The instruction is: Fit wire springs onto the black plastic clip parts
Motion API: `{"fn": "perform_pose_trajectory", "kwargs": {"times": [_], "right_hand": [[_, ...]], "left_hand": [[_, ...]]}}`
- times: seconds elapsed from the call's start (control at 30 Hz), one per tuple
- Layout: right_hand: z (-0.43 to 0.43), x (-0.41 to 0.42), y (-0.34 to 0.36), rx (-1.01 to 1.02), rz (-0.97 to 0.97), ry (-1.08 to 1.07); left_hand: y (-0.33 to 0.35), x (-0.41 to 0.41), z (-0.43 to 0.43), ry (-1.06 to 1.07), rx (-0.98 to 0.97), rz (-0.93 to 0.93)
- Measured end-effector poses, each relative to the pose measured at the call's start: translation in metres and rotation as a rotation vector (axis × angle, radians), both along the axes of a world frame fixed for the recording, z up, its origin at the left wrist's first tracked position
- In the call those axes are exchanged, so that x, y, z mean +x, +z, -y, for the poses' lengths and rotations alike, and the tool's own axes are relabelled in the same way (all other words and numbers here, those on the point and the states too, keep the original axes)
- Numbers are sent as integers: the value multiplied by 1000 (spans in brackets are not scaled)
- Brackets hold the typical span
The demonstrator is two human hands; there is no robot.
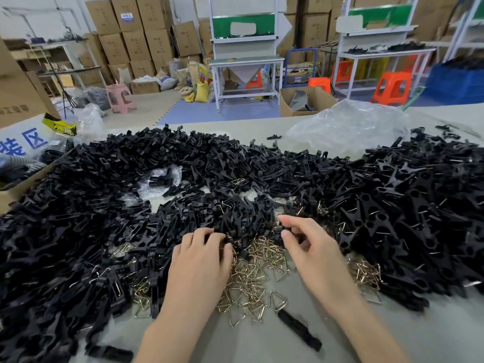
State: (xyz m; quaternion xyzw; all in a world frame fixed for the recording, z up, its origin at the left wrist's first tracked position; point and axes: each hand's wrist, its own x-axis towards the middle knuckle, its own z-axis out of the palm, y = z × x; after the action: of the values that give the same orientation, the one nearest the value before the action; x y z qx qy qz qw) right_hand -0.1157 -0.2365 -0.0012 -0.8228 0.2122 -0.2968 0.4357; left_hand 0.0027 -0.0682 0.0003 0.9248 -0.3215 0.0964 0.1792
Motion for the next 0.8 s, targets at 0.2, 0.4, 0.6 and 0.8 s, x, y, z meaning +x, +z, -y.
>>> {"fn": "perform_pose_trajectory", "kwargs": {"times": [0.2, 0.4, 0.6, 0.8], "right_hand": [[-2, 2, -9, -329, -181, 26], [1, 0, -8, -371, -170, 46], [-2, -1, -2, -236, -89, 41], [-6, -2, 8, 249, 128, 48]], "left_hand": [[2, 9, -4, -96, -54, -73], [8, -3, -2, -161, -279, -146], [21, -12, 0, -163, -732, -379], [25, -15, 4, -168, -966, -728]]}}
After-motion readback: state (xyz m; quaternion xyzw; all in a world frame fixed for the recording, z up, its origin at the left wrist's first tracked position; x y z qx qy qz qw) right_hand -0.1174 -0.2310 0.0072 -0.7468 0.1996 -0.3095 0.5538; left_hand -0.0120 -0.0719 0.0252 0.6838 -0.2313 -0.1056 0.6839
